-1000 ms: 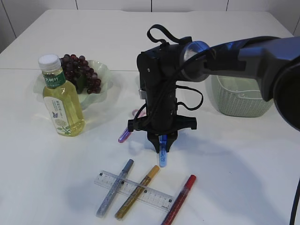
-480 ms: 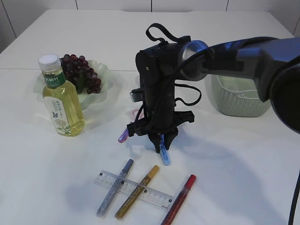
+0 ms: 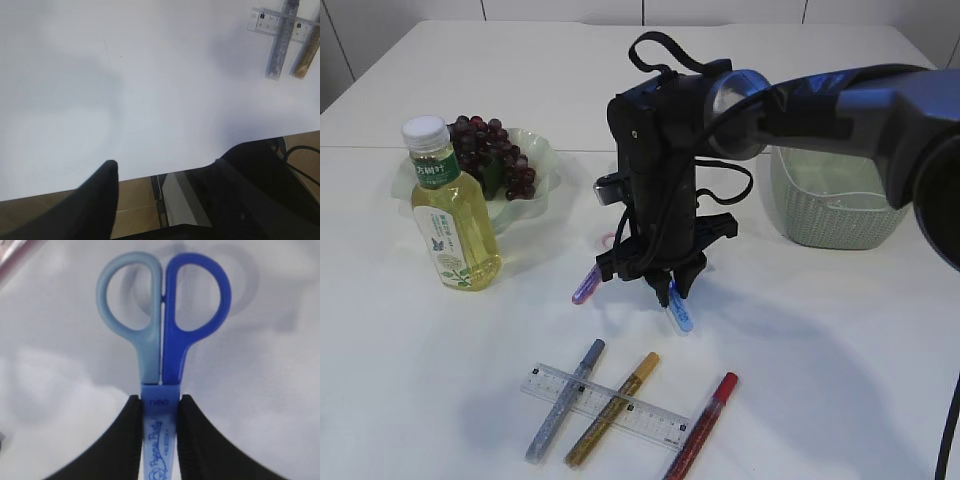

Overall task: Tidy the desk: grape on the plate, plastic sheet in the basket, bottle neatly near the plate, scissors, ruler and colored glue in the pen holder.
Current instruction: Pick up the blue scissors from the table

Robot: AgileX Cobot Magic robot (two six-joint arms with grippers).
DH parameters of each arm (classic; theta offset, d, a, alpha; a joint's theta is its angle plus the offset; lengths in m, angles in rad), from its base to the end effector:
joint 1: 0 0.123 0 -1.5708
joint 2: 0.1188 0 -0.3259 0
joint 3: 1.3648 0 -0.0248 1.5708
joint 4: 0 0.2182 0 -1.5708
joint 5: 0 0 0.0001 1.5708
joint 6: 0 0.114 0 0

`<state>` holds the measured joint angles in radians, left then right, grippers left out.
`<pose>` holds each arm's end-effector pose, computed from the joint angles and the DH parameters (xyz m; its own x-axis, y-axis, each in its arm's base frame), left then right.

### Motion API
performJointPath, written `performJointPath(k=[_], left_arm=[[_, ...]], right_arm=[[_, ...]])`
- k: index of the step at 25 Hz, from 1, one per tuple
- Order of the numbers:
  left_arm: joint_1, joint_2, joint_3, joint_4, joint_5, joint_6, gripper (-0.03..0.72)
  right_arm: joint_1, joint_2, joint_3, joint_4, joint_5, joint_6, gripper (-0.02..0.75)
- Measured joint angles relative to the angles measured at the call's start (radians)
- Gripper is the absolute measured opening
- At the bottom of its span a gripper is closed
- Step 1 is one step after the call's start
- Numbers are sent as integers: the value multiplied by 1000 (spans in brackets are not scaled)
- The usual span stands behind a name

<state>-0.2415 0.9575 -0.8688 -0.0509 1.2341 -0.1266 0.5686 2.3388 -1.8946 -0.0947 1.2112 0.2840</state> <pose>0.0967 -0.0295 0.3268 -0.9437 0.0854 -0.3195 0.1206 0.9884 -0.0920 0.3982 0.2424 0.1624 -0.9493 -0.3134 -0.0259 -0.3103 0.9468 -0.0847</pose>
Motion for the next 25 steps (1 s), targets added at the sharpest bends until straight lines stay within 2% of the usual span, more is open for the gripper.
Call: performJointPath(k=[14,18,25], left_arm=[[0,0,0,0,-19,0,426],[0,0,0,0,-31,0,426],[0,0,0,0,-59,0,426]], right_arm=[[4,-93,19,-6,-7,-95,173],[13,-167,87,-6,-99,-120,173],[17,-335,282,-42,-369,-133,173]])
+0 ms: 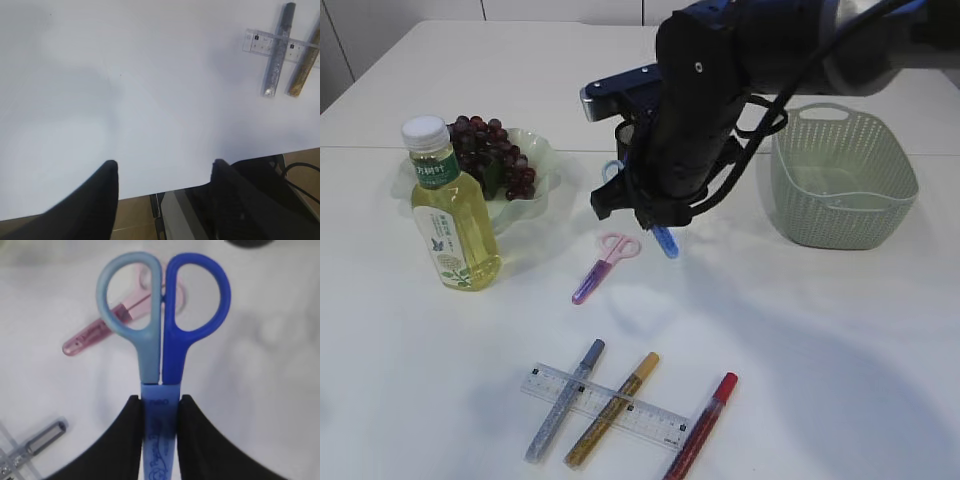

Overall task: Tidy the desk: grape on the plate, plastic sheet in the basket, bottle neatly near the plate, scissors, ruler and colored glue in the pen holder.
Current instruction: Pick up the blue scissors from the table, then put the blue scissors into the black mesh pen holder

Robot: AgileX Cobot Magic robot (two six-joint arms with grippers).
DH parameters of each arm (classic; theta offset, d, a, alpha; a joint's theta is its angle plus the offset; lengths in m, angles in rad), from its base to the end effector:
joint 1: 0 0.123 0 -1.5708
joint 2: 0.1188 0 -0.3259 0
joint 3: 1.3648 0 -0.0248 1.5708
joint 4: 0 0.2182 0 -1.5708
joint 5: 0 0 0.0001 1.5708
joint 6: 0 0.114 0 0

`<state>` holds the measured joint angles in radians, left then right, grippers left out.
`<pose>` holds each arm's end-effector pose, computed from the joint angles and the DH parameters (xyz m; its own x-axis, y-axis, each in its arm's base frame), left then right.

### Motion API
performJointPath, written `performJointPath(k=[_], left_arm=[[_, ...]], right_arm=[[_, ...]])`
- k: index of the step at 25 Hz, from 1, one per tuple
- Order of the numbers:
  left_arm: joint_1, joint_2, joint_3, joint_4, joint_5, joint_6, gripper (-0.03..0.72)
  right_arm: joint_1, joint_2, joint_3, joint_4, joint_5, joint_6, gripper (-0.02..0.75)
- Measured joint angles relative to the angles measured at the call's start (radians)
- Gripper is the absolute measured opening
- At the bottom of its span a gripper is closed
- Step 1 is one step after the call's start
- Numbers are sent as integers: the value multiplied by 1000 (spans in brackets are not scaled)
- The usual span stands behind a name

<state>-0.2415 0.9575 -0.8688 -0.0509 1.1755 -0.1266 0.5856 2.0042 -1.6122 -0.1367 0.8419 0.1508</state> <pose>0.1028 -0.0308 0.3292 -0.9243 0.0778 -0.3737 0.1231 0.9875 -0.0989 0.3678 0.2300 0.2555 -0.7872 -0.4512 -0.4205 -0.4687 0.8808 -0.0676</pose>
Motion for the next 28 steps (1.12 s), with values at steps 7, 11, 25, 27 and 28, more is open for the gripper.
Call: performJointPath(k=[7,11,25,27,28], left_arm=[[0,0,0,-14,-14,0,426],[0,0,0,-34,-14,0,426],[0,0,0,-32,-185,15,426],[0,0,0,-32,-220,15,426],[0,0,0,-32,-234,15,426]], right_arm=[[-8,-43,59,-112,-285,14,173],[-33,-43,59,-139,-445,26,173],[-193,-31,62,-157,-893,31,173],[-202,-11,62,-157,-932,31,173],[-204,3,62,-159,-949,31,173]])
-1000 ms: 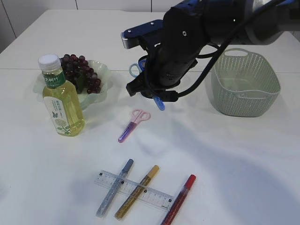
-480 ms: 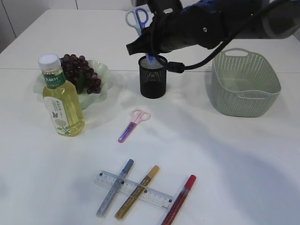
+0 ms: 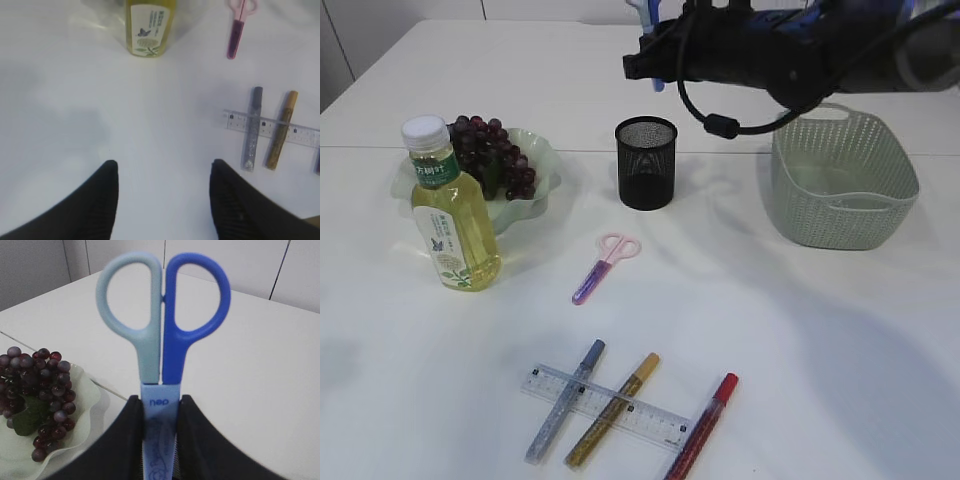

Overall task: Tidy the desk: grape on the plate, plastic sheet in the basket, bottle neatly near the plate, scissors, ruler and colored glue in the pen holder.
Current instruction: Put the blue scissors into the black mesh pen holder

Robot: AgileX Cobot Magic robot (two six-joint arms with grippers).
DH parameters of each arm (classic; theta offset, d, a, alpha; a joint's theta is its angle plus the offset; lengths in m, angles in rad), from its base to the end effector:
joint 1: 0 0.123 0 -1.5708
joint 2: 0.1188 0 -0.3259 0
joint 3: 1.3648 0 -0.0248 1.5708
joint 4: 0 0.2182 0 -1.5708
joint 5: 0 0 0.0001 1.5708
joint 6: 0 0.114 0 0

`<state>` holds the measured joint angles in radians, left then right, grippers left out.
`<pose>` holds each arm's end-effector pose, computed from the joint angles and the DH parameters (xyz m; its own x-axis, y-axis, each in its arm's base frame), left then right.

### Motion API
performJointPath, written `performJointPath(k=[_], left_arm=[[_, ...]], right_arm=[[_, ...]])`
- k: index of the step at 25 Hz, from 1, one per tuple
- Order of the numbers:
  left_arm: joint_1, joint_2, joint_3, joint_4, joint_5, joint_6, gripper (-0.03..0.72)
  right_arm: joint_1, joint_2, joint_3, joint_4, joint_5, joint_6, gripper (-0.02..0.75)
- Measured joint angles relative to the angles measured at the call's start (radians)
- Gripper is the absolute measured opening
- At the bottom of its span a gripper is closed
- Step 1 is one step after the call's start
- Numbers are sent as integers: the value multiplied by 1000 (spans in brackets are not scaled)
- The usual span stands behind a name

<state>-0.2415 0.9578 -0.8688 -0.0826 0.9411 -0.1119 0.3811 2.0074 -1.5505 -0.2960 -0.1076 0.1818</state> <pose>0.1249 -0.0386 0.3423 -0.8190 0.0374 -0.5726 0.1477 0.9780 -0.1474 0.4574 0.1871 0.3141 -0.1982 -0.2004 -0.9595 -0.4248 0.8997 -0.1002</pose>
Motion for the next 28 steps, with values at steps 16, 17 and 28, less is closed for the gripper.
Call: performJointPath(k=[16,17,28], left_arm=[[0,2,0,30,-47,2,426],[0,2,0,32,-47,2,426],[0,2,0,36,-70,3,426]], right_arm=[[-17,177,-11,15,-297,-120,172],[-22,189,-18,19,-299,-121,172],[-31,273,-48,29,-356,-172,172]])
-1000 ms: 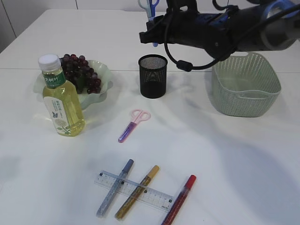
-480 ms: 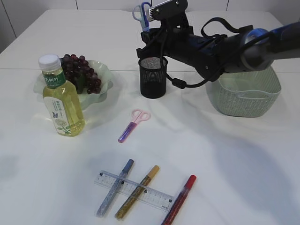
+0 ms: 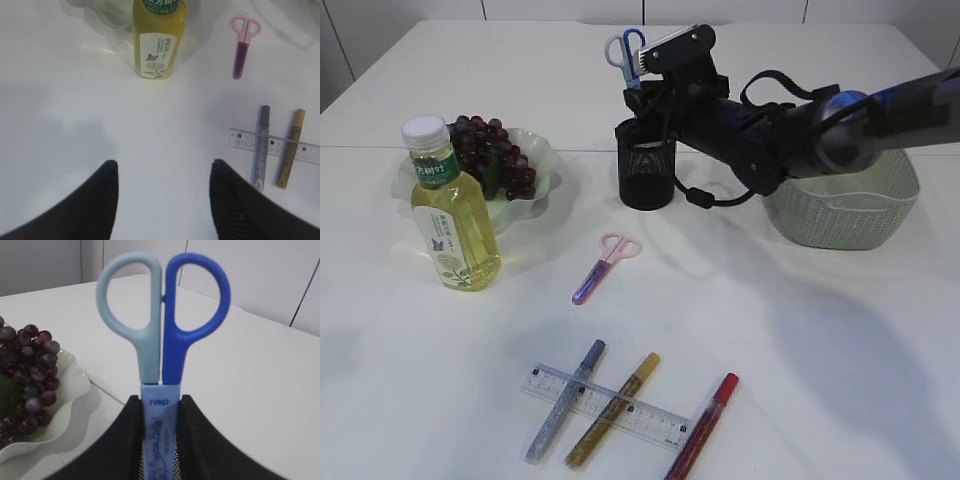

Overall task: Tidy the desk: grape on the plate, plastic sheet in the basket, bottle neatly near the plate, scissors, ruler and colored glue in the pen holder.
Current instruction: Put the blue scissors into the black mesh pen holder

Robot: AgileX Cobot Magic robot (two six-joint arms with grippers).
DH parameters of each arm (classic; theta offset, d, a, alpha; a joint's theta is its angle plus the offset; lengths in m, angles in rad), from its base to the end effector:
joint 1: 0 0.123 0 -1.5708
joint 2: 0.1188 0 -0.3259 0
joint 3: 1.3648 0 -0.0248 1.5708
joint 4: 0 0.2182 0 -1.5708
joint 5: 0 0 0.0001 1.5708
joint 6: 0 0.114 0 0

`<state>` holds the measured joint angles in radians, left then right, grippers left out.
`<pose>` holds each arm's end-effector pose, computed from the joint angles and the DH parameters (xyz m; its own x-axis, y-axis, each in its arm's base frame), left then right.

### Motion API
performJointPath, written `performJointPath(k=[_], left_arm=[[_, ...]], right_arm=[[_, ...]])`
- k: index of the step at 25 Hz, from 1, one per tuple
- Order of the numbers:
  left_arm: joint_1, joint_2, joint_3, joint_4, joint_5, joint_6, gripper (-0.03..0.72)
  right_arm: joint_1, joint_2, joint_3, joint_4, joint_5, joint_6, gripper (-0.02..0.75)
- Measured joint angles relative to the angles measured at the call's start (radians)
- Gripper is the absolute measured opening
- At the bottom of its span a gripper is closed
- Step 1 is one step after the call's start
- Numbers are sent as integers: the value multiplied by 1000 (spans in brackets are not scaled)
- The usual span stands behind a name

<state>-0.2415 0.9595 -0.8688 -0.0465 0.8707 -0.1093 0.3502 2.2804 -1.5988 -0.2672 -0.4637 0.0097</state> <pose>0.1323 -0.0368 0.3468 -0.7735 0.0476 -0.6320 0.1553 0.9810 -0.1161 0.5090 0.2002 0.2252 -0.0293 -0.2521 -0.9673 -0.4695 0.8577 -0.2094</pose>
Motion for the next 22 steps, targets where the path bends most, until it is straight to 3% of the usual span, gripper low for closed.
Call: performJointPath(k=[22], left_arm=[[0,0,0,0,-6,0,426]], right_arm=[[0,33,-2,88,-24,-33,172]])
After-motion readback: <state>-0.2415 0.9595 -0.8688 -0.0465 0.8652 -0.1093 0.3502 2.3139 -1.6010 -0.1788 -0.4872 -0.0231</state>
